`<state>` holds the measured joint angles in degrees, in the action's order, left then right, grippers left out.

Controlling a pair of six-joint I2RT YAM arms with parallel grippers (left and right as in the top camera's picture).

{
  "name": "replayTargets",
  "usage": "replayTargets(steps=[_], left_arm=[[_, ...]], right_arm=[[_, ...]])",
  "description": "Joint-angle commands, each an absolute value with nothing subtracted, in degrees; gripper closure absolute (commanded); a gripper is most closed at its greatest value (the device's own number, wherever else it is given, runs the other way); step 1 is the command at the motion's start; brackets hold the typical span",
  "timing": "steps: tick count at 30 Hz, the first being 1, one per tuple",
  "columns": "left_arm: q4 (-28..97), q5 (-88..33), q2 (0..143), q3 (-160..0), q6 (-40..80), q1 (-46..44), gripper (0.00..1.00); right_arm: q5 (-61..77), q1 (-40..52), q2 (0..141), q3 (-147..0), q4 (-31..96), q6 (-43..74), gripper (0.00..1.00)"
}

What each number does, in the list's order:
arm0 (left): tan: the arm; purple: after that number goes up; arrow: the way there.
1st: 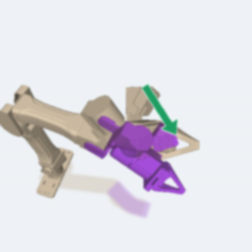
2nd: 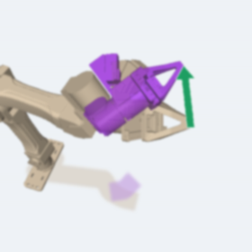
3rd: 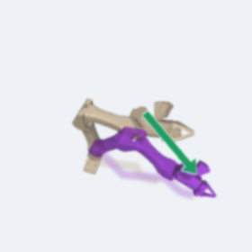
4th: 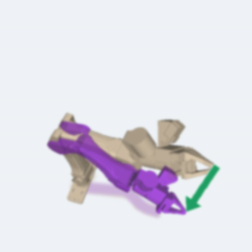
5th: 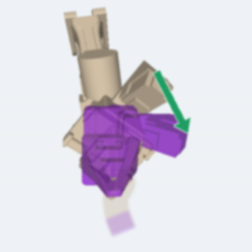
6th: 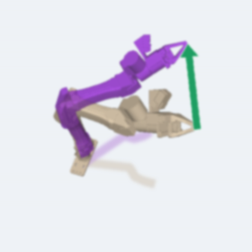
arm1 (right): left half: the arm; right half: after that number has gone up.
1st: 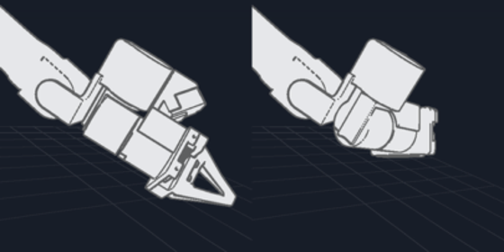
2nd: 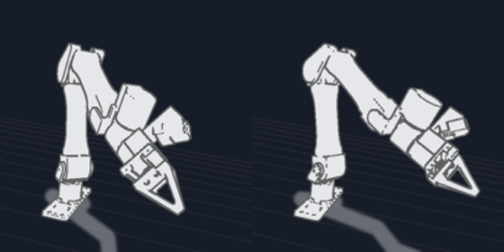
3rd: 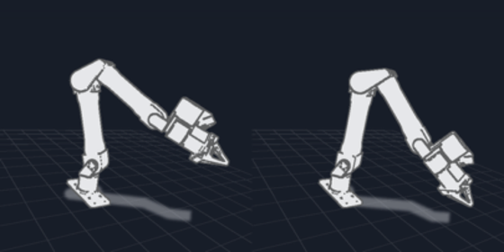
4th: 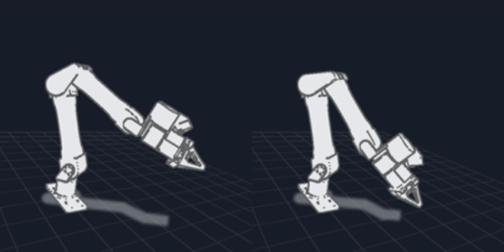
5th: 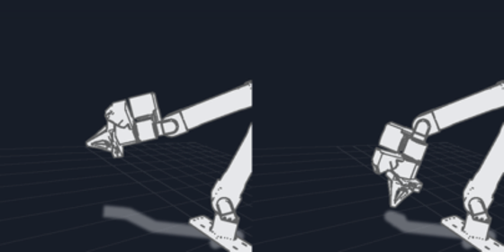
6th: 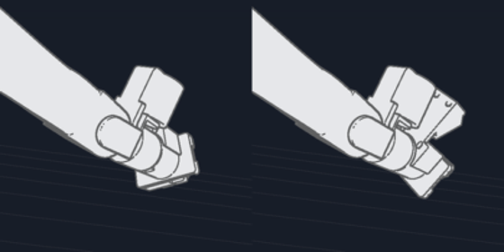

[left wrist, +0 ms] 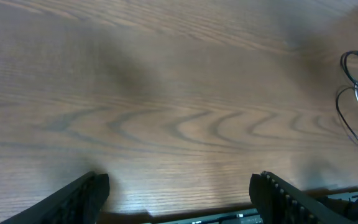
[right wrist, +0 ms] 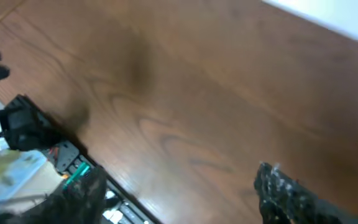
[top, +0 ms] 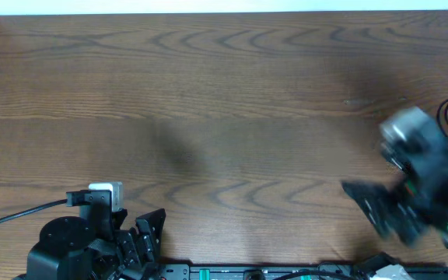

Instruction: Untangle cables

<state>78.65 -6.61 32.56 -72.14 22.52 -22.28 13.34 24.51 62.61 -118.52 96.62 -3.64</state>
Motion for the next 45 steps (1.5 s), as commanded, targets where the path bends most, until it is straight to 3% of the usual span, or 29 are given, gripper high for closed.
replayTargets(steps=[1,4,20,36,45], left_arm=[[78.8,-5.7,32.4,-73.0,23.0,-22.3,0.21],[78.8,-5.7,32.4,-73.0,23.0,-22.3,0.22],[80.1,-5.5,32.4,-73.0,22.5,-22.3,0.22],[80.2,-5.3,32.4,-73.0,21.4,-22.3,0.21],[80.1,-5.3,32.4,-73.0,21.0,-22.3,0.21]], right_arm=[[10.1,24.9,58.0,-118.7,97.3,-3.5,0.21],[8.8,24.8,54.4,-118.5,97.3,-3.2,0.01],[3.3,23.3,41.3,-118.3,97.3,-2.4,0.01],[-8.7,8.1,25.8,-118.3,97.3,-1.0,0.01],[-12.5,6.4,19.4,-113.3,97.3,1.7,0.01]])
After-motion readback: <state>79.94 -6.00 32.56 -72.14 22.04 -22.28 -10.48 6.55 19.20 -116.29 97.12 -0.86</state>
